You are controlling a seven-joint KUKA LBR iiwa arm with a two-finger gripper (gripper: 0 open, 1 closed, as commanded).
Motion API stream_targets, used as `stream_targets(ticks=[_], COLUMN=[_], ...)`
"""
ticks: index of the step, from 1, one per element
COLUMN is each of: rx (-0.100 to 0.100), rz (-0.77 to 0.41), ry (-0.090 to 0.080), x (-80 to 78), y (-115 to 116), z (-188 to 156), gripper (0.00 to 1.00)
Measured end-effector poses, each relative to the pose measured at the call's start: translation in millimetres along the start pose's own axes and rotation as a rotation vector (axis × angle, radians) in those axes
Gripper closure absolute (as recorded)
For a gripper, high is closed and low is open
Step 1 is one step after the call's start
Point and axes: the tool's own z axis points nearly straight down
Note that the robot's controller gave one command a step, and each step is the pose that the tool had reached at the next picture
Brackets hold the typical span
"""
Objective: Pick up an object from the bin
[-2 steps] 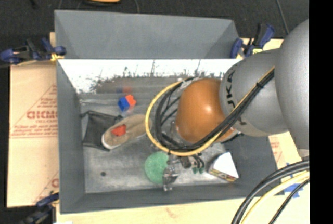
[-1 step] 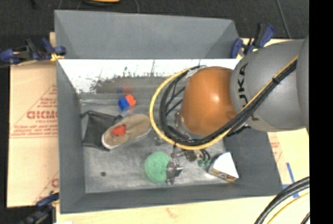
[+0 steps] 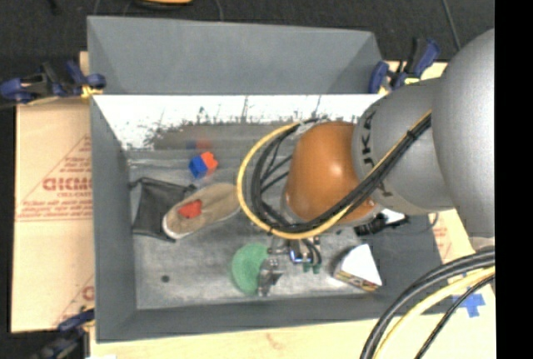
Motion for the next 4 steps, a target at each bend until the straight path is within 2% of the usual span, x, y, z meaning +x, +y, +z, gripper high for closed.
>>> stream_targets(ticks=[1,3,4], rx=[0.001,0.001,0.002], rz=[-0.161,-0.16,-0.159], ry=[0.002,0.005,0.016], x=[15.8,16.5,18.7], y=[5.4,5.3,4.7], z=[21.0,17.4,2.7], gripper=[1.0,1.0,1.0])
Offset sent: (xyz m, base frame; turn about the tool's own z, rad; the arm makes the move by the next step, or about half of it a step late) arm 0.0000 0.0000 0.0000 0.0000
